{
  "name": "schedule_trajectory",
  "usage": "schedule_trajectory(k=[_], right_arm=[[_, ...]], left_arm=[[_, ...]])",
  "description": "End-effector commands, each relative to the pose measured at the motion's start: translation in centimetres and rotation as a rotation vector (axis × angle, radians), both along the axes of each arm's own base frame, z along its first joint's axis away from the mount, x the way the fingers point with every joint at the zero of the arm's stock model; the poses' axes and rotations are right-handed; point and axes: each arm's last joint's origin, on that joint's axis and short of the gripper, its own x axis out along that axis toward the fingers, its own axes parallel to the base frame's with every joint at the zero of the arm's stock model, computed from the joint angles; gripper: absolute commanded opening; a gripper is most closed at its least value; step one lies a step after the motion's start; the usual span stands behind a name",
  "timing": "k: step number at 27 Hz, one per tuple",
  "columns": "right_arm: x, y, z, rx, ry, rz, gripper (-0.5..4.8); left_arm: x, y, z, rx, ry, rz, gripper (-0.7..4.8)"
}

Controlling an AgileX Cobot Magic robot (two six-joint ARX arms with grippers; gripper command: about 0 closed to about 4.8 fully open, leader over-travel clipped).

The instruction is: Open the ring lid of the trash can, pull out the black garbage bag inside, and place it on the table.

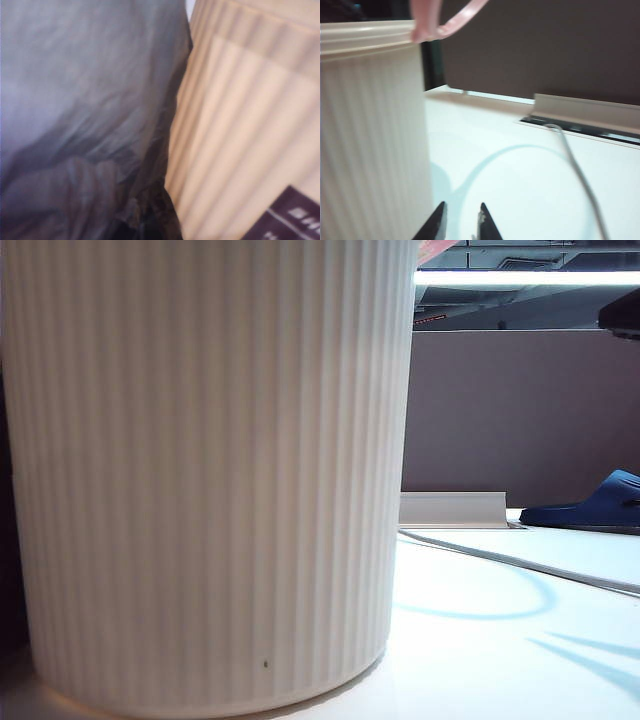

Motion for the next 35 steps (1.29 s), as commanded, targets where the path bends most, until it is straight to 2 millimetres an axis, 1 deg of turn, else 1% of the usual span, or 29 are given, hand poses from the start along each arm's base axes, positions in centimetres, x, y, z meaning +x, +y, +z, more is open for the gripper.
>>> schedule_trajectory(k=[1,4,9,12,30,32,35], right_arm=[[0.1,-0.2,0.0,0.005,-0.001,-0.066,0.81],[0.1,-0.1,-0.4,-0.021,0.026,-0.066,0.81],[0.2,-0.1,-1.6,-0.130,0.104,-0.068,0.81],[0.1,-0.1,-1.9,-0.159,0.121,-0.067,0.81],[0.1,-0.1,-1.9,-0.162,0.127,-0.063,0.81],[0.2,-0.3,-1.9,-0.156,0.121,-0.078,0.81],[0.5,-0.9,-1.9,-0.151,0.126,-0.153,0.81]], left_arm=[[0.2,-0.1,-0.6,0.008,0.001,0.002,-0.06],[0.3,-0.1,-1.5,0.037,0.032,0.001,-0.06],[0.3,-0.1,-1.6,0.054,0.030,0.000,-0.06],[0.2,-0.1,-1.6,0.055,0.033,0.000,-0.05],[0.2,-0.1,-1.8,0.060,0.047,0.001,-0.05],[0.3,0.2,-1.8,0.058,0.048,0.022,-0.05],[0.6,1.0,-1.8,0.056,0.051,0.106,-0.05]])
